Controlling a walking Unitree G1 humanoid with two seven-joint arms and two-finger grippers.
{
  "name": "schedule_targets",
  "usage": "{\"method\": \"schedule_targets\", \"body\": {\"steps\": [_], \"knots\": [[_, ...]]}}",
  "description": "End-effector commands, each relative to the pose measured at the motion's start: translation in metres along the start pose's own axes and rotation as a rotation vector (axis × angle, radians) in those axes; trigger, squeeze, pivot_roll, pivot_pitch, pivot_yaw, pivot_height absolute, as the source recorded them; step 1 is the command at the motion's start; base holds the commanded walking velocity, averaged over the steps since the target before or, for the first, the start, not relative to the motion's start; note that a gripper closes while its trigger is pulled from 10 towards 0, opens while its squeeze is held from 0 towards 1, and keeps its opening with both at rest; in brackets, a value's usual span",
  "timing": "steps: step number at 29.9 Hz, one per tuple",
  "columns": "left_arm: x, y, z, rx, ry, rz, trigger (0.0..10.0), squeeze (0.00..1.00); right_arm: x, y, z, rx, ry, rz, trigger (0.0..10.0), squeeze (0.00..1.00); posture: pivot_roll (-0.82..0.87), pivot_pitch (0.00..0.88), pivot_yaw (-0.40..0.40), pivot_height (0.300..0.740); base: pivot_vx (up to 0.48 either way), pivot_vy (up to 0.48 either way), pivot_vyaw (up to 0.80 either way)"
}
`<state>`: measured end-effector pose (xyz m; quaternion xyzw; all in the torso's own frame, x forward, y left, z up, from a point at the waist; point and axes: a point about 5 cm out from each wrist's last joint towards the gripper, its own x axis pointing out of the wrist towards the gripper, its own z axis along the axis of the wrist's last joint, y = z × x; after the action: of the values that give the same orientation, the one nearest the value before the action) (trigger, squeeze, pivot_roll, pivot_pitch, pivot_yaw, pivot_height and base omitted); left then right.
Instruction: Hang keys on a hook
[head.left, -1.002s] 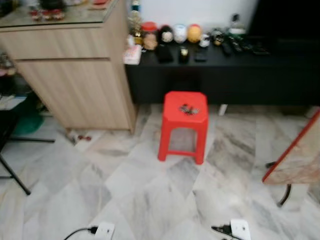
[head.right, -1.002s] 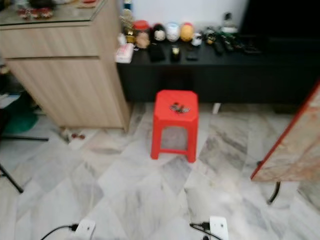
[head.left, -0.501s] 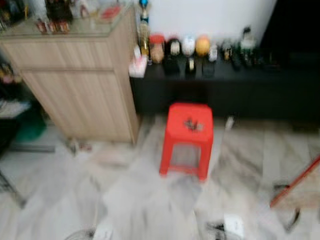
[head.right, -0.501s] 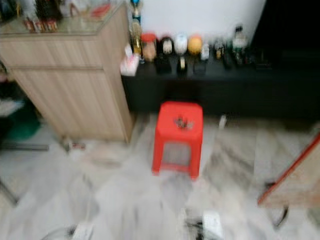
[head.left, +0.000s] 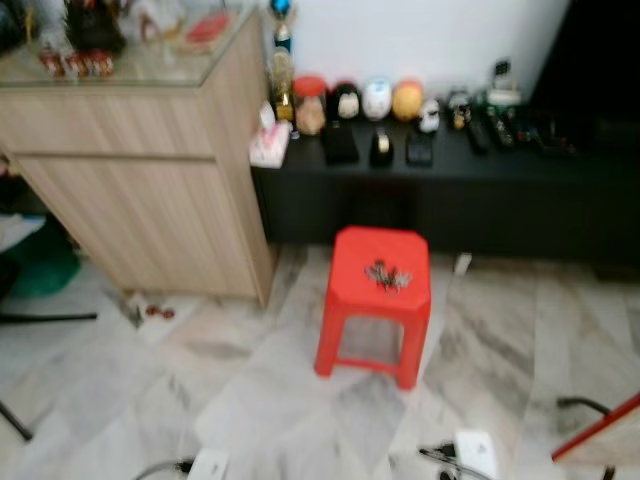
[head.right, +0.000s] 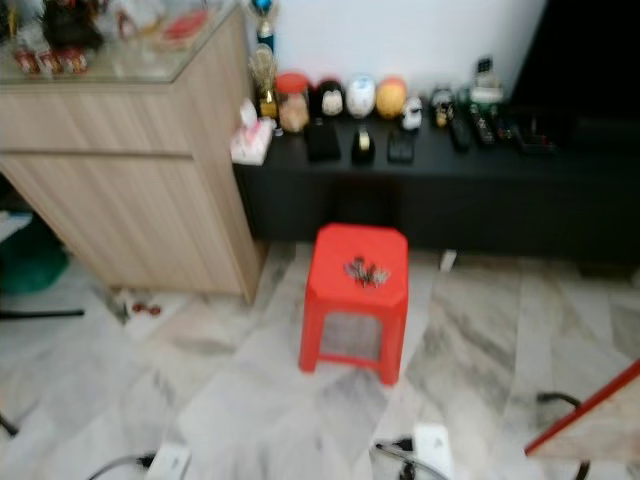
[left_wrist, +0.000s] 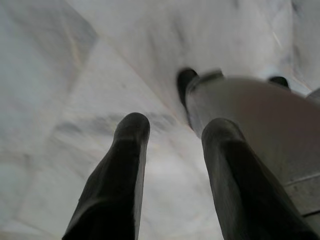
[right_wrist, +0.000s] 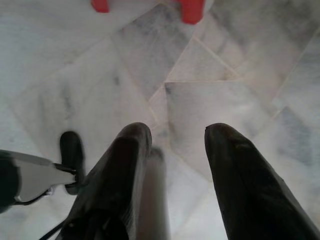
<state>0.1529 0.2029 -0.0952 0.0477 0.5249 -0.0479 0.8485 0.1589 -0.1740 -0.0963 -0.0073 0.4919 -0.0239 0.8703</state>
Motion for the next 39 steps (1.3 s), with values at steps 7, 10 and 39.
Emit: {"method": "schedule_targets", "body": {"steps": [7,10,39], "knots": [[0.001,-0.003,-0.001,-0.005,0.005,-0.006,10.0,0.00,-0.001,-0.011,-0.004,0.028,0.009,-0.035,10.0,0.00,-0.15,0.052,0.036,0.740,0.309,0.000,0.00],[0.000,-0.003,-0.001,-0.005,0.006,-0.006,10.0,0.00,-0.001,-0.011,-0.003,0.040,0.001,-0.035,10.0,0.00,-0.15,0.051,0.036,0.740,0.307,0.000,0.00],[0.001,-0.004,-0.002,0.000,0.009,-0.003,10.0,0.00,0.002,-0.006,0.017,0.042,-0.064,0.002,10.0,0.00,-0.15,0.041,0.031,0.740,0.295,0.000,0.00]]}}
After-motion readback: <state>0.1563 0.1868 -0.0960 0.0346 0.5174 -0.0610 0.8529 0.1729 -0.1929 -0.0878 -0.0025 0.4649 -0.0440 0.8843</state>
